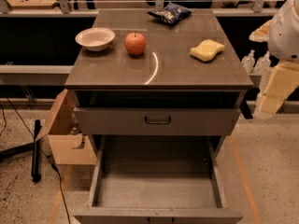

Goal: Place sponge into middle drawer

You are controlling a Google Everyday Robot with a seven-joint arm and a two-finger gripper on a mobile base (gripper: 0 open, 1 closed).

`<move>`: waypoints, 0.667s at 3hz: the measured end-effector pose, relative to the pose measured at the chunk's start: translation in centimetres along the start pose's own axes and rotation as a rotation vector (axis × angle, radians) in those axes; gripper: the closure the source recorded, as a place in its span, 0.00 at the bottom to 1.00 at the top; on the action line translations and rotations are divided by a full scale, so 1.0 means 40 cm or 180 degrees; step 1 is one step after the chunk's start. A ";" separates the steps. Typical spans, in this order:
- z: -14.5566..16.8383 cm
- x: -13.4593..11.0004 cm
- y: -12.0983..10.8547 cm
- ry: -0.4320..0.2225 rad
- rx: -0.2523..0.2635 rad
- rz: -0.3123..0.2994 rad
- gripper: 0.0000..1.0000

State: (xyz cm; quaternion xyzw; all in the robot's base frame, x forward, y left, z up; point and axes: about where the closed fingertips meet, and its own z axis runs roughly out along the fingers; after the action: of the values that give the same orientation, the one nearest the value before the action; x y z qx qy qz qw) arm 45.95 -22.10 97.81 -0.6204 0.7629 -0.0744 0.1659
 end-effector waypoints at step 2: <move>0.051 -0.028 -0.217 0.0478 0.0514 -0.0828 0.00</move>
Offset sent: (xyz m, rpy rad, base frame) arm 0.1705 -0.0109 0.0291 -0.4178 -0.1668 0.3397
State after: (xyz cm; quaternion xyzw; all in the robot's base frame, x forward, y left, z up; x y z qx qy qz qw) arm 54.87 -22.71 98.86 -0.6912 0.6780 -0.2026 0.1467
